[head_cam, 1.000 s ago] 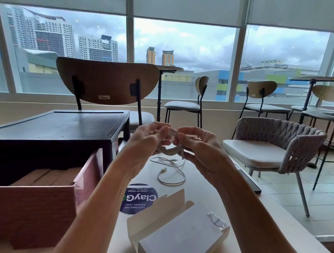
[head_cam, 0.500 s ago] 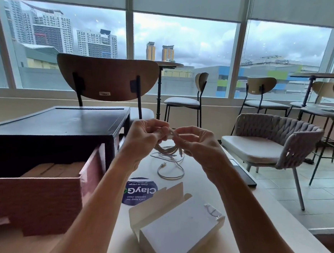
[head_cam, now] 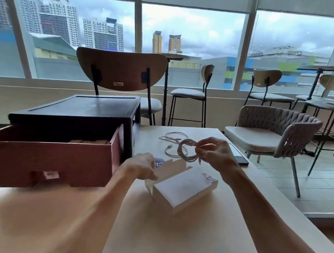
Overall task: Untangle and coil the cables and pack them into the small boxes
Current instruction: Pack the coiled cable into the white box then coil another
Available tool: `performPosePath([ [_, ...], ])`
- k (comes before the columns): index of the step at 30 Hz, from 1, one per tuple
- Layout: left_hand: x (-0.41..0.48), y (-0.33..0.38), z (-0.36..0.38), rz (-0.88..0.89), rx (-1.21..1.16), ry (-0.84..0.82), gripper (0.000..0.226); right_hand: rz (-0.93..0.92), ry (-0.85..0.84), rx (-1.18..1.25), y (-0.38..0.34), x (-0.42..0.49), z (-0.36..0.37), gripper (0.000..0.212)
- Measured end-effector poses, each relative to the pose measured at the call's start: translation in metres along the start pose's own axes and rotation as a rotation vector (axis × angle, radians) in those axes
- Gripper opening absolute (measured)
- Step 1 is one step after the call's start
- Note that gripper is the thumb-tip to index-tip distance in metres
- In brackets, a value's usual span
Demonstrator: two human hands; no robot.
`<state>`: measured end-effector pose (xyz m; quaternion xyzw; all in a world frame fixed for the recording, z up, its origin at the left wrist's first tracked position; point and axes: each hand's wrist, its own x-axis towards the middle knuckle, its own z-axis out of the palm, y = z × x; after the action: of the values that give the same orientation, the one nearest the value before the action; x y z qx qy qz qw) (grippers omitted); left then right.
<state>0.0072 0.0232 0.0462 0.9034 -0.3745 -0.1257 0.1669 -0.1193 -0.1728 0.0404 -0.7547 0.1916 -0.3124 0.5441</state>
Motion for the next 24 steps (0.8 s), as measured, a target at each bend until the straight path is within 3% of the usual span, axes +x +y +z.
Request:
performPosePath([
  [2,-0.003,-0.007,0.010,-0.008,-0.017,0.098,0.004,0.008,-0.004,0.021,0.000,-0.007,-0.003,0.021],
  [5,-0.003,-0.016,0.016,-0.030,-0.101,0.280,0.017,0.001,-0.015,0.042,-0.003,-0.015,-0.008,0.023],
  [8,-0.008,-0.014,0.011,0.088,-0.229,0.487,0.020,-0.080,-0.001,0.071,-0.007,-0.022,-0.012,0.020],
  [11,-0.013,-0.011,0.004,0.214,-0.299,0.657,0.010,-0.256,0.011,-0.074,-0.009,-0.028,-0.012,0.017],
  [16,-0.029,-0.003,-0.007,0.318,-0.358,0.719,0.013,-0.422,0.022,-0.219,-0.002,-0.038,-0.007,0.024],
  [24,-0.045,-0.014,-0.019,0.374,-0.373,0.771,0.016,-0.431,-0.123,-0.300,0.010,-0.055,0.006,0.018],
])
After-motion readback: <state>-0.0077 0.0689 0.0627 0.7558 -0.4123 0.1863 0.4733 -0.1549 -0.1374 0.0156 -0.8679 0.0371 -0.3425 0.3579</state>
